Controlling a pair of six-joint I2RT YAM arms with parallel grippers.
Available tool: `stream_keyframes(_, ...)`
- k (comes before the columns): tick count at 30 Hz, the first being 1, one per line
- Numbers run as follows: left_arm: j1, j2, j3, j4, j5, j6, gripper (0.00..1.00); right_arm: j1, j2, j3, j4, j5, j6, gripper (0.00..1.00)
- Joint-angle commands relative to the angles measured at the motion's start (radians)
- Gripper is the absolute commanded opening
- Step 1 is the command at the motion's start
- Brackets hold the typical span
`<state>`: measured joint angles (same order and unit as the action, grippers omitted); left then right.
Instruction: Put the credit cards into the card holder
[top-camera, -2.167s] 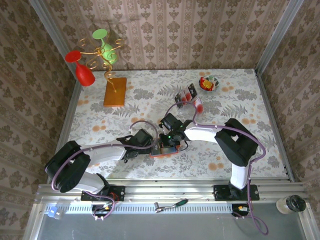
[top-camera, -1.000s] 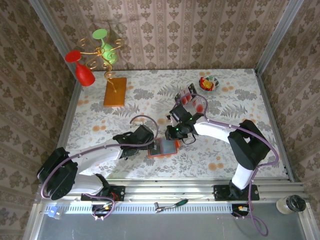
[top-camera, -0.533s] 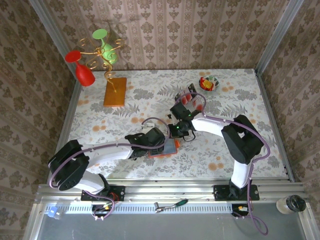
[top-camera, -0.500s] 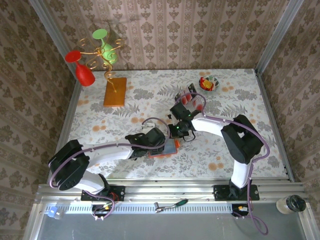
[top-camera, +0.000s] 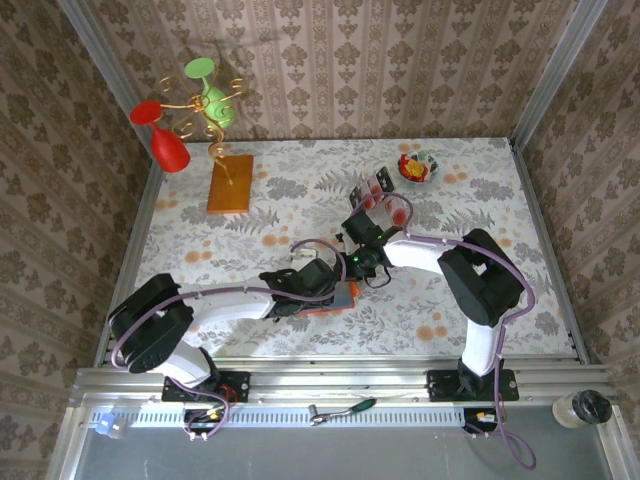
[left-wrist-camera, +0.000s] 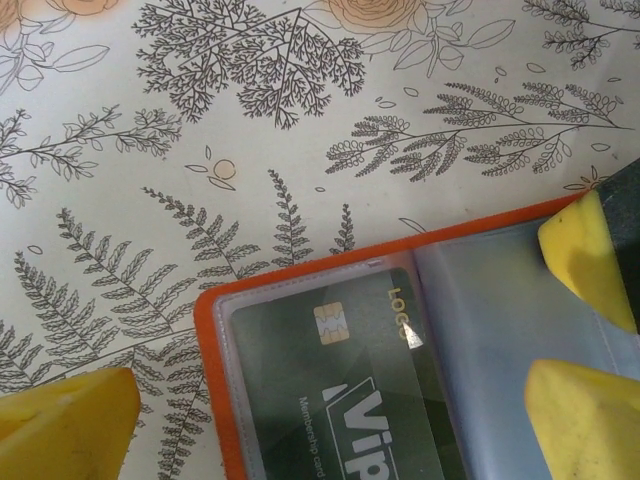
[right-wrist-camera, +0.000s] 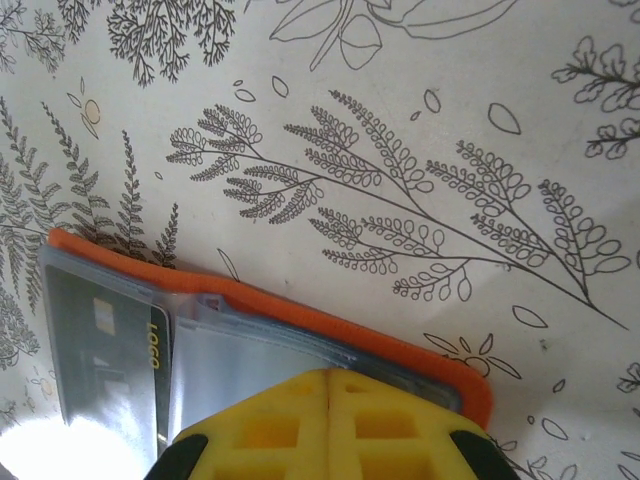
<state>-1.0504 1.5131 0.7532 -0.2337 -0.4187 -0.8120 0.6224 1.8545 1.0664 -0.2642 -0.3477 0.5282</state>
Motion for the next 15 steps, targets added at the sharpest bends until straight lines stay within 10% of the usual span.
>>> stream_keyframes(1, -0.008, 0.021, -0.012, 0.007, -0.014, -0.007, 1.0, 0.002, 0.029, -0.019, -0.005, -0.022, 0.017, 0.07)
stream_keyframes(15, -0.015, 0.053, -0.055, 0.008, -0.028, -0.035, 1.0, -0.007, -0.003, -0.008, -0.02, -0.019, 0.024, 0.16)
